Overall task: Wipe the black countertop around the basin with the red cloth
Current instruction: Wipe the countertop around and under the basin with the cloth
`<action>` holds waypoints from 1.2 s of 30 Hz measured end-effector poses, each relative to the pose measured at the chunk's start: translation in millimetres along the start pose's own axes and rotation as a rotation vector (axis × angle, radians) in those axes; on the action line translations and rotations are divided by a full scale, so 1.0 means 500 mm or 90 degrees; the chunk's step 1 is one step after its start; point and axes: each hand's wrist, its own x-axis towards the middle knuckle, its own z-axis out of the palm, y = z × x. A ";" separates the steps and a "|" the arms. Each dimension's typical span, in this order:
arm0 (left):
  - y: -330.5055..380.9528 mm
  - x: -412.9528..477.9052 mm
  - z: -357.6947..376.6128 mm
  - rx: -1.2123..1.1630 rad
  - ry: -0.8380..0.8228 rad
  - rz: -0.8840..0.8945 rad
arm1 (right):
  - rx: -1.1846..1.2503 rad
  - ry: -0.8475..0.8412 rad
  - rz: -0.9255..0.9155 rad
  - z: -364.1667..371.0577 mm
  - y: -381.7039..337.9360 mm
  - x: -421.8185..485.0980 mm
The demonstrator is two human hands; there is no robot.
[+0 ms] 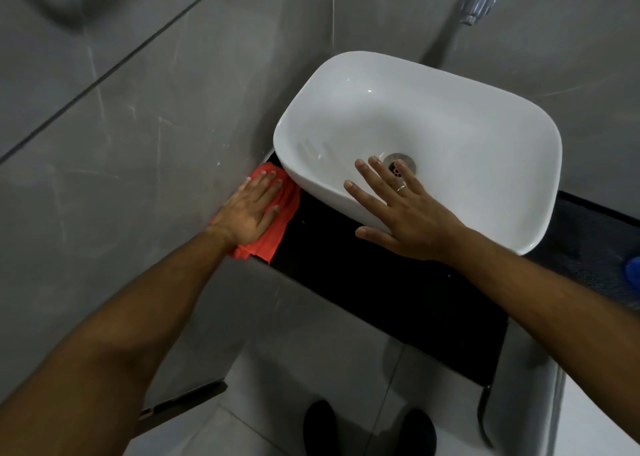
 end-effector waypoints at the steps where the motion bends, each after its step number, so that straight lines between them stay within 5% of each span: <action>1: 0.000 0.014 0.000 -0.002 -0.004 -0.003 | -0.001 0.003 -0.002 0.001 0.001 0.001; 9: 0.015 0.096 -0.019 -0.034 0.010 -0.017 | -0.019 0.000 -0.008 0.006 0.006 0.003; 25: 0.058 -0.073 0.041 -0.039 0.082 -0.080 | -0.003 0.004 -0.003 0.007 0.005 0.004; 36: 0.223 -0.087 0.084 -0.313 0.322 -0.619 | 0.009 -0.009 -0.001 -0.002 -0.001 0.002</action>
